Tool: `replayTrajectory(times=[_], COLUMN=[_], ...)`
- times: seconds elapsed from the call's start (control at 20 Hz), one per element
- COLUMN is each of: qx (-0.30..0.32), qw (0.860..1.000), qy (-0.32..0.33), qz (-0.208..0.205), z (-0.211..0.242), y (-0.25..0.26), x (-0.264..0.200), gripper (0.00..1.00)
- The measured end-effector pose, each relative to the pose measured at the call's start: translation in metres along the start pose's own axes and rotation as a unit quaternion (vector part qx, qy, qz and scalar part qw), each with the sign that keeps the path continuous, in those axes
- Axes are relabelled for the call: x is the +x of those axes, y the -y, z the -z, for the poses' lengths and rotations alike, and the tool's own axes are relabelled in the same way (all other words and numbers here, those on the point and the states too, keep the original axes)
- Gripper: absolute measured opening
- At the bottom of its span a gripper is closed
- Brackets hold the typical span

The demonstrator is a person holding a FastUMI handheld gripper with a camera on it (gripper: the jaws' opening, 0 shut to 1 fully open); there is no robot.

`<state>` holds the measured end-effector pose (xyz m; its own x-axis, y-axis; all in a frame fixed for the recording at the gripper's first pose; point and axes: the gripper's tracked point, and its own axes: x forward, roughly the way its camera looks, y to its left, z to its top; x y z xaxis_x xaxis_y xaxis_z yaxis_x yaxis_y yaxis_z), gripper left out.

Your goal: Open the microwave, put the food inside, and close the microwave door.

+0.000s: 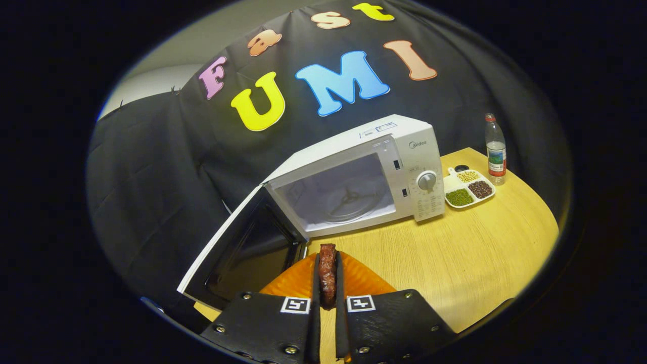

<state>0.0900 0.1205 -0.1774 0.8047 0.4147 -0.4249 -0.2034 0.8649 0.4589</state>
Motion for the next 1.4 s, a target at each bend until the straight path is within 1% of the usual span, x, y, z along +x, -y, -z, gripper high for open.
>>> replayTrajectory(times=[0.15, 0.5, 0.8, 1.05, 1.25, 1.4], qx=[0.010, 0.006, 0.021, 0.010, 0.019, 0.024], qw=[1.000, 1.000, 0.999, 0.998, 0.997, 0.998], qy=[0.002, 0.025, 0.045, 0.067, 0.074, 0.064], qz=[-0.005, -0.013, -0.014, -0.007, -0.021, 0.000], z=[-0.009, -0.033, -0.041, -0.049, -0.048, -0.042], y=[-0.001, -0.002, 0.009, 0.022, 0.022, 0.036], x=[0.026, 0.093, 0.154, 0.198, 0.227, 0.247], gripper=[0.12, 0.12, 0.12, 0.12, 0.12, 0.12])
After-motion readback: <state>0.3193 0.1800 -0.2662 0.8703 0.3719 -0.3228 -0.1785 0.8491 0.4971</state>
